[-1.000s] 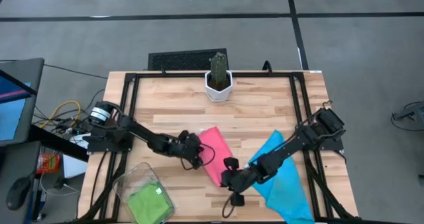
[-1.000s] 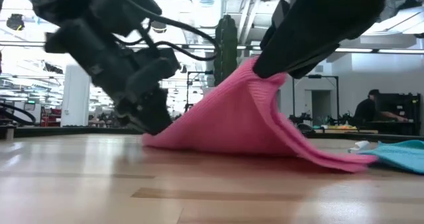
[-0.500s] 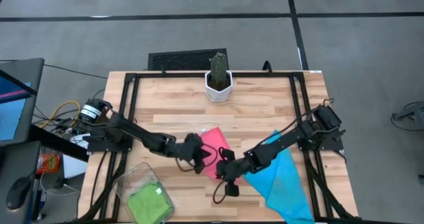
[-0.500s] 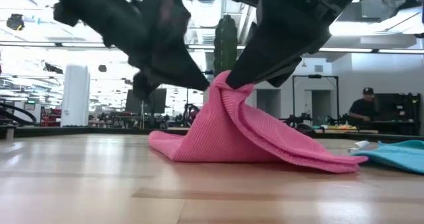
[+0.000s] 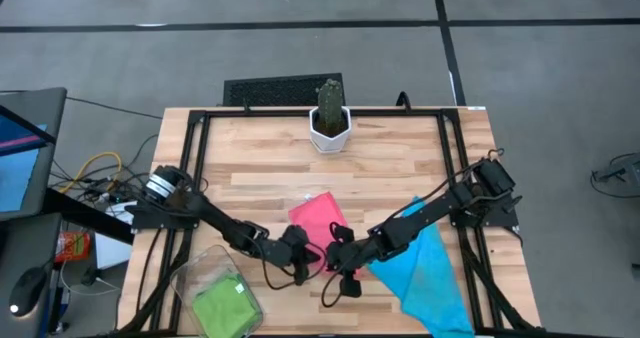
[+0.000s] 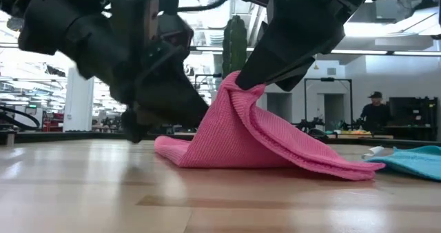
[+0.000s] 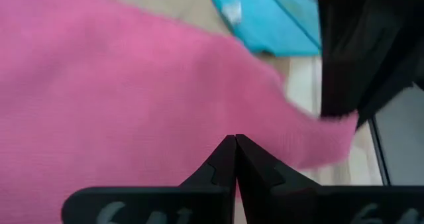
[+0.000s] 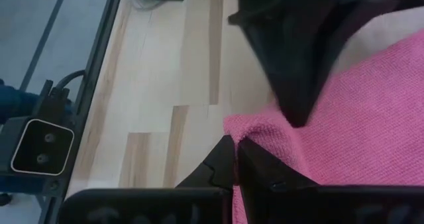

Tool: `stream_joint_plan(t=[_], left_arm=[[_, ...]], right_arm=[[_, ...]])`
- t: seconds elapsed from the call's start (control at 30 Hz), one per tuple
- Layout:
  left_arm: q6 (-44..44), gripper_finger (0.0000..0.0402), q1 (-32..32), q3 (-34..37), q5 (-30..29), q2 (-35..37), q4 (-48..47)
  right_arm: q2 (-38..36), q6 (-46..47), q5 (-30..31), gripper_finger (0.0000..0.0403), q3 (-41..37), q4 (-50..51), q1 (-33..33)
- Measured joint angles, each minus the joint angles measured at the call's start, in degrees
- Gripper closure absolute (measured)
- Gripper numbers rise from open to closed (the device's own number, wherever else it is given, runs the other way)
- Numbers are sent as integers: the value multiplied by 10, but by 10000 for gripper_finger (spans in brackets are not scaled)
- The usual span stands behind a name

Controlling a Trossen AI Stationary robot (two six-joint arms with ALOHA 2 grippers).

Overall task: Fold microfiber towels
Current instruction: Fold the pink microfiber cloth

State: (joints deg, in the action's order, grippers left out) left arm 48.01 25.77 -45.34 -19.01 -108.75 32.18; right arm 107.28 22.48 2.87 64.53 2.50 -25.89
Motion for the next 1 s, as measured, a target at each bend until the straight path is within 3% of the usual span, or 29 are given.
stream_joint_plan(t=[0.47, 1.0], left_arm=[[-3, 401, 18, 0, 3, -12, 7], [-16, 401, 18, 0, -1, -12, -25]], right_arm=[[0, -6, -34, 365, 0, -5, 37], [0, -84, -63, 353, 0, -17, 108]])
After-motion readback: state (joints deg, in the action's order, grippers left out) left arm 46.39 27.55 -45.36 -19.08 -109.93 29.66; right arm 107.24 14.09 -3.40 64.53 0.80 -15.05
